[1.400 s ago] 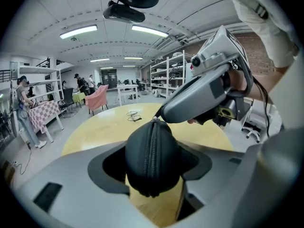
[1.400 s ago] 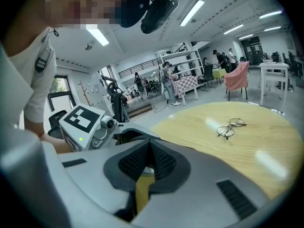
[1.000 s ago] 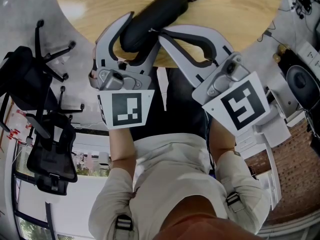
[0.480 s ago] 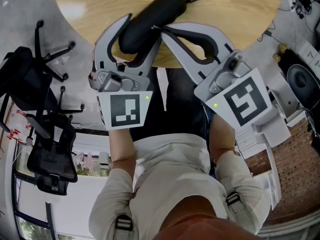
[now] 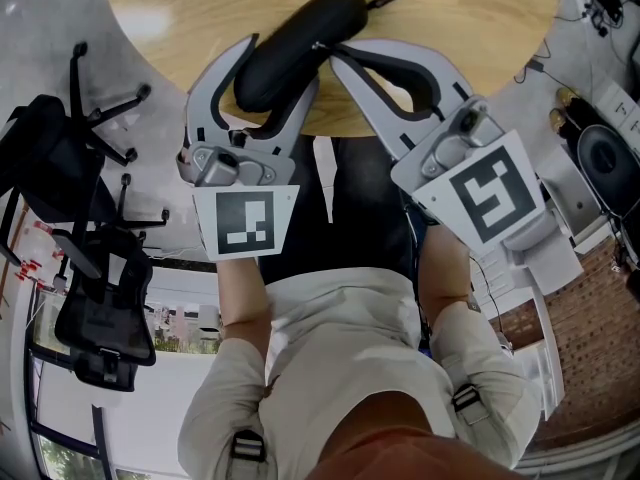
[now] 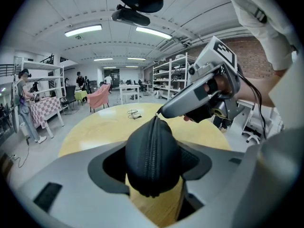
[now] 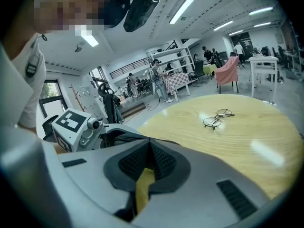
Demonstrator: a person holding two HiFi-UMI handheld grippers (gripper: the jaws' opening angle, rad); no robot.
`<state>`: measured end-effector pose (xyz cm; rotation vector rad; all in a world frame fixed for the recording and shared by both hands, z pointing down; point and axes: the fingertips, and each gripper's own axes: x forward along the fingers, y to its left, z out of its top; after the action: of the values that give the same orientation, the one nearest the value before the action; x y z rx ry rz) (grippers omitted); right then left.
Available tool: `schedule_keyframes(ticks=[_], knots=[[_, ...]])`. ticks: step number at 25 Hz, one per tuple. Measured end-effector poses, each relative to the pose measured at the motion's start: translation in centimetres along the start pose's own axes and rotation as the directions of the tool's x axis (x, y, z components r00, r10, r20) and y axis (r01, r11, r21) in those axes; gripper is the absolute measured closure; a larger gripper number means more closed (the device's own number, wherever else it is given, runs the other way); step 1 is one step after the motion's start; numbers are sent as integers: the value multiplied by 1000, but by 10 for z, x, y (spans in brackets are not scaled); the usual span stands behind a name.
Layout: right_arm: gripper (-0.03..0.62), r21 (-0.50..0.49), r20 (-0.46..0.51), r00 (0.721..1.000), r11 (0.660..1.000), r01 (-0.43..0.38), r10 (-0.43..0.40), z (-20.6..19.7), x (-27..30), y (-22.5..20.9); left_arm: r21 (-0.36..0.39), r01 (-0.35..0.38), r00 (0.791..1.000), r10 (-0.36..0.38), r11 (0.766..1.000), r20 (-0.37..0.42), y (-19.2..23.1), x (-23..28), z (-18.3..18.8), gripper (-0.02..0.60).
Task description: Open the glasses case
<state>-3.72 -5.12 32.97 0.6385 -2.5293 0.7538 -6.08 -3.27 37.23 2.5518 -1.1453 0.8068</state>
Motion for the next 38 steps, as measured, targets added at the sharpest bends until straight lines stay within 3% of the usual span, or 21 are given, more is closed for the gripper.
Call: schedule_keyframes(ticks=[38], knots=[[576,65,-49,989,987,145,-142,-30,-5,-55,-19,5,999,-6,1000,-50,-10,-1,-29,298]])
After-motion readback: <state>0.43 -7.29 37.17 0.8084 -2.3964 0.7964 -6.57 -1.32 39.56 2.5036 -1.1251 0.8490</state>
